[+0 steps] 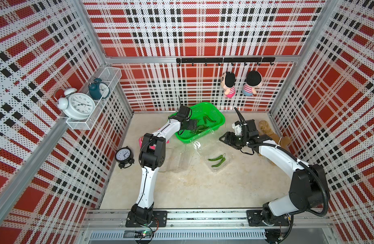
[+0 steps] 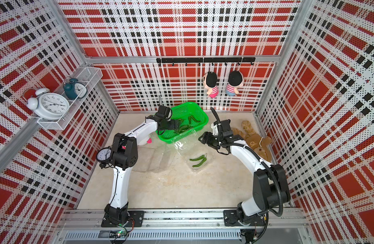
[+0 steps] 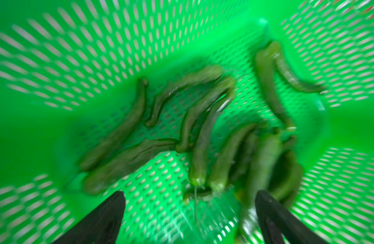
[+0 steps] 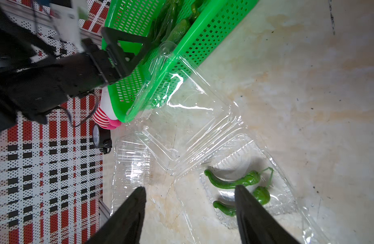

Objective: Take small green peppers out of containers
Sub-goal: Place the green pepper in the basket, then pick up the green pepper from the packing box.

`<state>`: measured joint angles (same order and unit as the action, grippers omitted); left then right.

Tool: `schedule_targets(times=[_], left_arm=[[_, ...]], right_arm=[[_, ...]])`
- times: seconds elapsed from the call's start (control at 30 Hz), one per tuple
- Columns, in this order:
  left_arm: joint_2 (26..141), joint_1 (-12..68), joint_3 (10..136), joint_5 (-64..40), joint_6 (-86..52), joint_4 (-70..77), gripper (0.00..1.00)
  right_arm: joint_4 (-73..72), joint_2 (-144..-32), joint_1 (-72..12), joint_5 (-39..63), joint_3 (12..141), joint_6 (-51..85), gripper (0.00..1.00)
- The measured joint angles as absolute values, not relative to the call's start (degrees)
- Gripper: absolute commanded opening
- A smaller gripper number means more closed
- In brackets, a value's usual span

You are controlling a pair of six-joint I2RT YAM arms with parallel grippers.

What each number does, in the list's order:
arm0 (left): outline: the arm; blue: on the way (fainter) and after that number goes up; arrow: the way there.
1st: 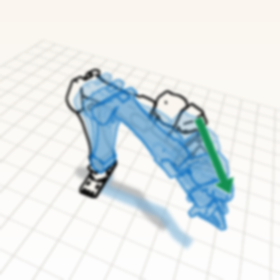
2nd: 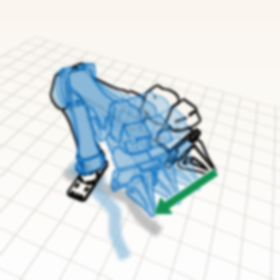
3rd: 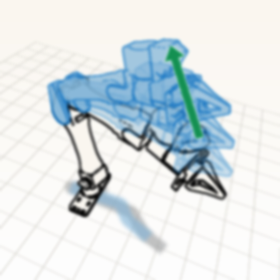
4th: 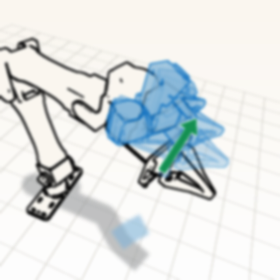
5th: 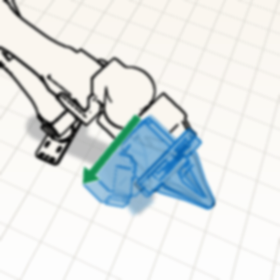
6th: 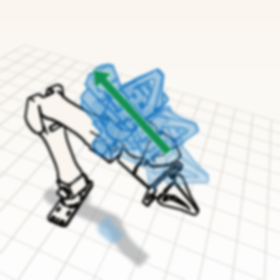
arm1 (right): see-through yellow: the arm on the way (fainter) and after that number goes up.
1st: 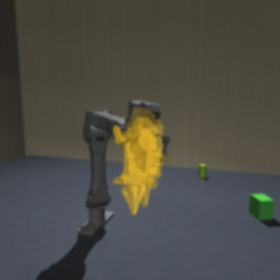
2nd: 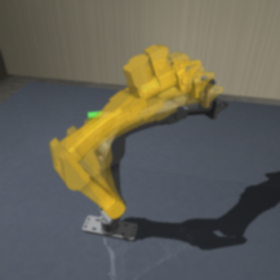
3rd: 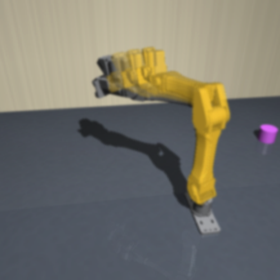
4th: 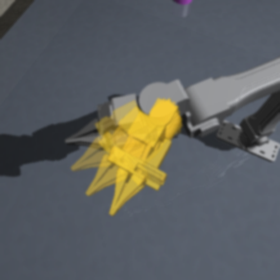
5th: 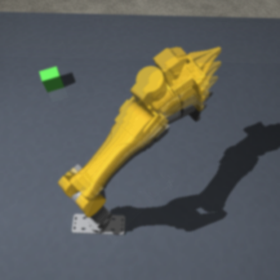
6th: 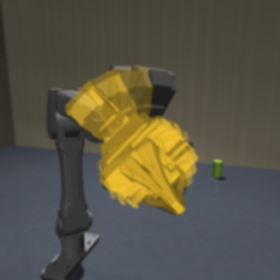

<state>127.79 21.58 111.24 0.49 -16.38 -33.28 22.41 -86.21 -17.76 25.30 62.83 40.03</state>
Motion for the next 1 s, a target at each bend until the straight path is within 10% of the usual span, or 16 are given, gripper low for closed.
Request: schedule_targets(times=[0.57, 1.0], left_arm=[[107.77, 47.86, 96.64, 5.41, -7.11, -45.76, 0.72], [109.65, 51.77, 85.89, 1.63, -7.11, -38.94, 0.61]], right_arm=[[16.82, -83.05, -15.97, 25.39, 55.88, 40.88, 0.7], [17.63, -71.42, -14.06, 22.28, 47.53, 42.61, 0.7]])
